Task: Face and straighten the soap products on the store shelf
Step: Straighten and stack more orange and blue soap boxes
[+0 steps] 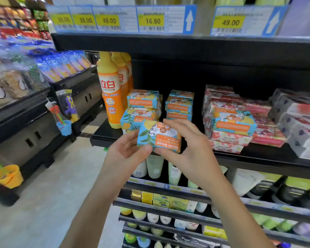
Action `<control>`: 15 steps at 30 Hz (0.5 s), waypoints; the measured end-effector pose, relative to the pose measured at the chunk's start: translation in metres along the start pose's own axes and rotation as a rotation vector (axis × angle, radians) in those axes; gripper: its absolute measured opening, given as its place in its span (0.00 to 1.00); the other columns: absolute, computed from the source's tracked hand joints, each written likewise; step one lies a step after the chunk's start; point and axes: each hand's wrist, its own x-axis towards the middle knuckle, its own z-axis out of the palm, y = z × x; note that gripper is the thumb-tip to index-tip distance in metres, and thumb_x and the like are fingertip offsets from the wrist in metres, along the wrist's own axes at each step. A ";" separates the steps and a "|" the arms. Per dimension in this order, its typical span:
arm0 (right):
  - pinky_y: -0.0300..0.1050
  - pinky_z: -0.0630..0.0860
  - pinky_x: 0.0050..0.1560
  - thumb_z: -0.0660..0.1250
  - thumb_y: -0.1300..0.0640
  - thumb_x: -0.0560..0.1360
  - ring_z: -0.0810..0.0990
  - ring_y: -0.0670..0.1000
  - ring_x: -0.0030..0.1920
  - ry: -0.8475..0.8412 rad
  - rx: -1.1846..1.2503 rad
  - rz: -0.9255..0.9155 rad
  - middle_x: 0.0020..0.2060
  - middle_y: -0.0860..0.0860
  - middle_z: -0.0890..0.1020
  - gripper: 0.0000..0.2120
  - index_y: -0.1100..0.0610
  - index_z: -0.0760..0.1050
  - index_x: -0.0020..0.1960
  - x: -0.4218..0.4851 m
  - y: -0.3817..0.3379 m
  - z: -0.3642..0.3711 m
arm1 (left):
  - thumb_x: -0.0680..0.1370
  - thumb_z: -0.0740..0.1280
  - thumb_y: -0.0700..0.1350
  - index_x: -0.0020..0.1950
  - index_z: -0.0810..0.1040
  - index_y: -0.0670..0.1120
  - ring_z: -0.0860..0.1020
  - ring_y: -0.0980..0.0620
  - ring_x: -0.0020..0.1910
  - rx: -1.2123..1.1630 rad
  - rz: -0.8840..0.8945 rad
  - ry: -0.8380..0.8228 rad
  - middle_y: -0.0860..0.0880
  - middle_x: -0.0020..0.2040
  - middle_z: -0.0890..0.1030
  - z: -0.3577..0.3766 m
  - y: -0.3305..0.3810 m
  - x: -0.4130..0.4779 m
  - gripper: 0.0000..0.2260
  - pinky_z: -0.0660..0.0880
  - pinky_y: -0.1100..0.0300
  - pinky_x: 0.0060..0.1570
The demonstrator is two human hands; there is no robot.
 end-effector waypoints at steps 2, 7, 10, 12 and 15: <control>0.46 0.74 0.67 0.79 0.48 0.72 0.71 0.43 0.68 -0.011 0.014 -0.001 0.66 0.42 0.73 0.31 0.49 0.74 0.73 0.016 -0.005 0.004 | 0.70 0.78 0.47 0.68 0.77 0.51 0.82 0.56 0.61 0.179 0.071 0.030 0.55 0.60 0.85 -0.016 0.000 0.002 0.27 0.78 0.62 0.59; 0.40 0.73 0.63 0.79 0.47 0.72 0.73 0.43 0.63 -0.032 -0.057 0.002 0.63 0.42 0.74 0.31 0.50 0.74 0.72 0.059 -0.013 0.014 | 0.74 0.77 0.52 0.72 0.74 0.53 0.73 0.63 0.67 0.882 0.218 0.154 0.59 0.67 0.77 -0.055 -0.020 0.022 0.28 0.67 0.66 0.66; 0.39 0.69 0.57 0.78 0.46 0.72 0.74 0.45 0.61 -0.038 -0.114 0.014 0.60 0.44 0.75 0.31 0.50 0.75 0.72 0.082 -0.015 0.022 | 0.76 0.75 0.53 0.74 0.73 0.49 0.72 0.53 0.71 1.100 0.219 0.148 0.52 0.71 0.75 -0.063 -0.030 0.035 0.29 0.66 0.60 0.68; 0.41 0.69 0.58 0.78 0.46 0.72 0.74 0.48 0.62 -0.032 -0.154 0.012 0.60 0.47 0.76 0.30 0.51 0.75 0.71 0.095 -0.013 0.028 | 0.77 0.74 0.55 0.76 0.71 0.47 0.69 0.50 0.74 1.173 0.201 0.127 0.50 0.74 0.73 -0.066 -0.037 0.042 0.30 0.63 0.58 0.73; 0.45 0.70 0.62 0.78 0.47 0.73 0.74 0.52 0.63 -0.033 -0.211 0.009 0.62 0.50 0.76 0.30 0.53 0.75 0.72 0.109 -0.009 0.037 | 0.77 0.72 0.57 0.77 0.70 0.46 0.66 0.48 0.78 1.260 0.204 0.102 0.48 0.77 0.70 -0.069 -0.048 0.051 0.32 0.56 0.55 0.77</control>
